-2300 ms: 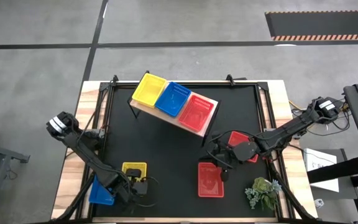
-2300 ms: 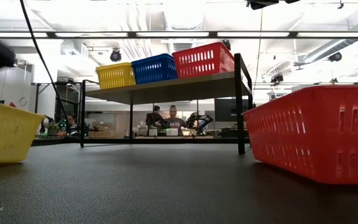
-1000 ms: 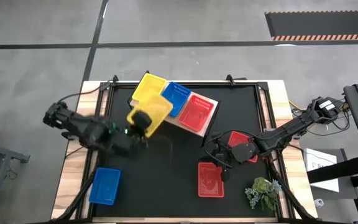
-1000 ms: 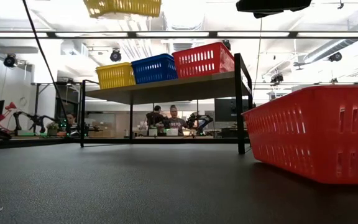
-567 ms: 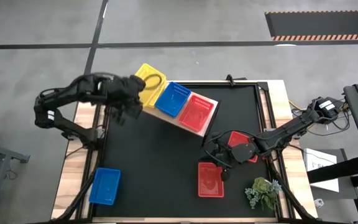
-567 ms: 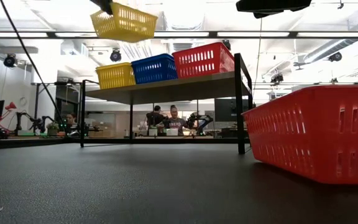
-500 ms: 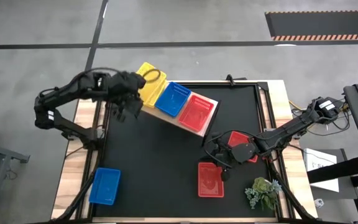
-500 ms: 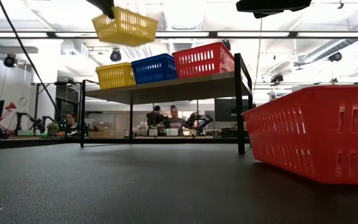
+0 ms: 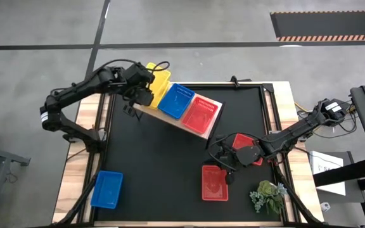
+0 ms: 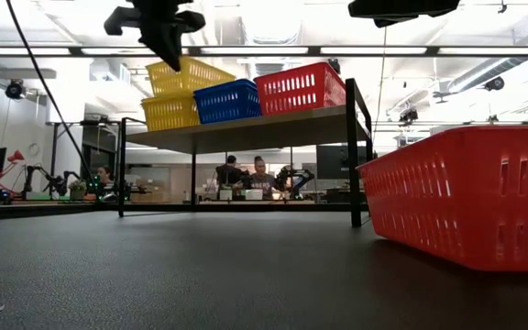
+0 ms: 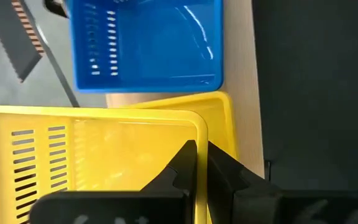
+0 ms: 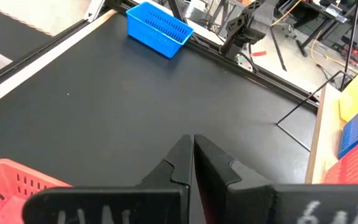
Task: Stack baskets on shelf by color
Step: Stack the yellow bin on top of the yellow bin on the shelf
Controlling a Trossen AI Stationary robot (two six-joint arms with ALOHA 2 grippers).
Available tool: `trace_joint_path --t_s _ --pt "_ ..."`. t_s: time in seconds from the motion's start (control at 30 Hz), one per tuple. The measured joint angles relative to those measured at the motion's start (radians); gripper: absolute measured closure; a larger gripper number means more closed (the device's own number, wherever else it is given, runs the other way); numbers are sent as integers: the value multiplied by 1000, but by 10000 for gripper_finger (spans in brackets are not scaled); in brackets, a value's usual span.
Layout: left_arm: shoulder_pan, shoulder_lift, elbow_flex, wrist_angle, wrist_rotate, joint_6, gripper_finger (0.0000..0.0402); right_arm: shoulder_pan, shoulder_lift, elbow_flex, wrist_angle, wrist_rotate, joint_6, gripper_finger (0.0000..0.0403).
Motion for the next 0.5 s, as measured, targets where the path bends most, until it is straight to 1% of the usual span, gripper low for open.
trace_joint_path --t_s 0.17,0.5 --pt "4 26 -17 3 1 3 401 0 0 0 -1 0 26 394" --pt "4 30 -62 2 1 1 402 0 0 0 -2 0 26 394"
